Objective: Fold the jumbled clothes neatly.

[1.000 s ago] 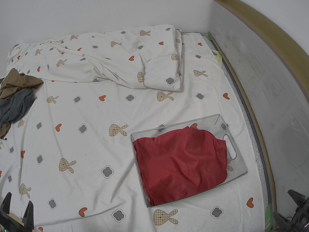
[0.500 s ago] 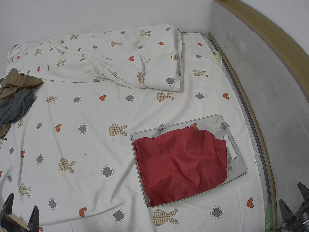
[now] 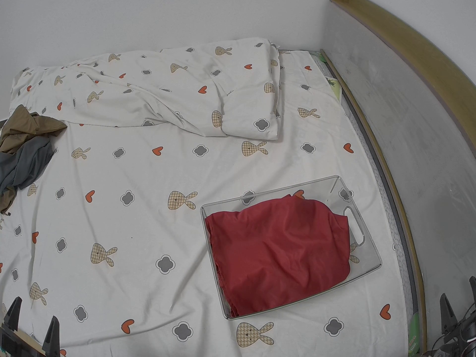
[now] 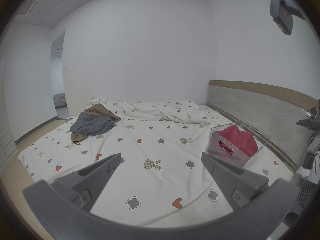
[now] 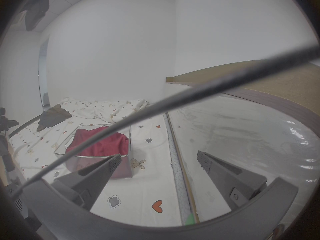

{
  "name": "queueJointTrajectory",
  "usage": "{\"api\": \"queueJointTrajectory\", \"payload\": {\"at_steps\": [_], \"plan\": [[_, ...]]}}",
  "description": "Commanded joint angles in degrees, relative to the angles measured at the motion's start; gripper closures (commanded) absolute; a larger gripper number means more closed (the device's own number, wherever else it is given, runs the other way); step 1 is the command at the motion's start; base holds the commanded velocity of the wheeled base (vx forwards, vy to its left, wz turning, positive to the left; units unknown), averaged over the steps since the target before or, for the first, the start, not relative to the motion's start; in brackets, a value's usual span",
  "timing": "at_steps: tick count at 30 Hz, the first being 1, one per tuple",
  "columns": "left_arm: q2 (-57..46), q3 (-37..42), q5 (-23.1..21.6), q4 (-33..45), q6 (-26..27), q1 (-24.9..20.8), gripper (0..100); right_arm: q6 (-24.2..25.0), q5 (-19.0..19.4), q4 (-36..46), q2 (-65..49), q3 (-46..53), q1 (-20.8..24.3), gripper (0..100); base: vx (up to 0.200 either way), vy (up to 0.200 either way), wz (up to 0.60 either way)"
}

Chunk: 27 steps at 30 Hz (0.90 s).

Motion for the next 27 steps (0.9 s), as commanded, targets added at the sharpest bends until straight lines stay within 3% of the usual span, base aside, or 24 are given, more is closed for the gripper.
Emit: {"api": "queueJointTrajectory", "payload": {"at_steps": [1,2,4,7,8,10,15,16,17,18,19,20,21,24,27], "plan": [[-0.48,0.9,0.02,0.02,0.02,0.04,0,0.27,2.07,0.26,-1.79,-0.03,2.65,0,0.0,0.0,0.0],[-0.48,0.9,0.02,0.02,0.02,0.04,0,3.78,10.6,0.17,6.03,-0.2,6.34,0,0.0,0.0,0.0],[-0.48,0.9,0.02,0.02,0.02,0.04,0,5.45,13.15,0.09,7.44,-0.29,9.68,0,0.0,0.0,0.0],[-0.48,0.9,0.02,0.02,0.02,0.04,0,5.8,13.68,-0.09,6.65,-0.29,15.92,0,0.0,0.0,0.0],[-0.48,0.9,0.02,0.02,0.02,0.04,0,6.07,13.85,0.0,3.39,-0.29,20.4,0,0.0,0.0,0.0],[-0.48,0.9,0.02,0.02,0.02,0.04,0,6.33,14.29,0.0,1.02,-0.29,22.51,0,0.0,0.0,0.0],[-0.48,0.9,0.02,0.02,0.02,0.04,0,6.07,13.59,-0.53,-0.83,-0.29,20.22,0,0.0,0.0,0.0],[-0.48,0.9,0.02,0.02,0.02,0.04,0,5.45,11.74,-0.62,-1.35,-0.03,19.96,0,0.0,0.0,0.0],[-0.48,0.9,0.02,0.02,0.02,0.04,0,3.87,5.94,-1.41,-1.26,0.32,19.87,0,0.0,0.0,0.0],[-0.48,0.9,0.02,0.02,0.02,0.04,0,3.87,5.94,-1.41,-1.26,0.32,19.87,0,0.0,0.0,0.0],[-0.48,0.9,0.02,0.02,0.02,0.04,0,1.76,-10.32,-2.55,-1.18,1.03,19.87,0,0.0,0.0,0.0],[-0.48,0.9,0.02,0.02,0.02,0.04,0,1.32,-12.78,-2.64,-1.44,1.11,19.87,0,0.0,0.0,0.0],[-0.48,0.9,0.02,-0.07,0.02,0.04,0,0.53,-22.71,-0.97,-1.53,1.38,19.7,0,0.0,0.0,0.0],[-0.48,0.9,0.02,0.02,0.02,0.04,0,1.15,-18.14,-0.27,-1.62,1.38,19.7,0,0.0,0.0,0.0],[-0.48,0.9,0.02,0.02,0.02,0.04,0,0.88,-17.0,-0.35,-1.62,1.38,19.96,0,0.0,0.0,0.0]]}}
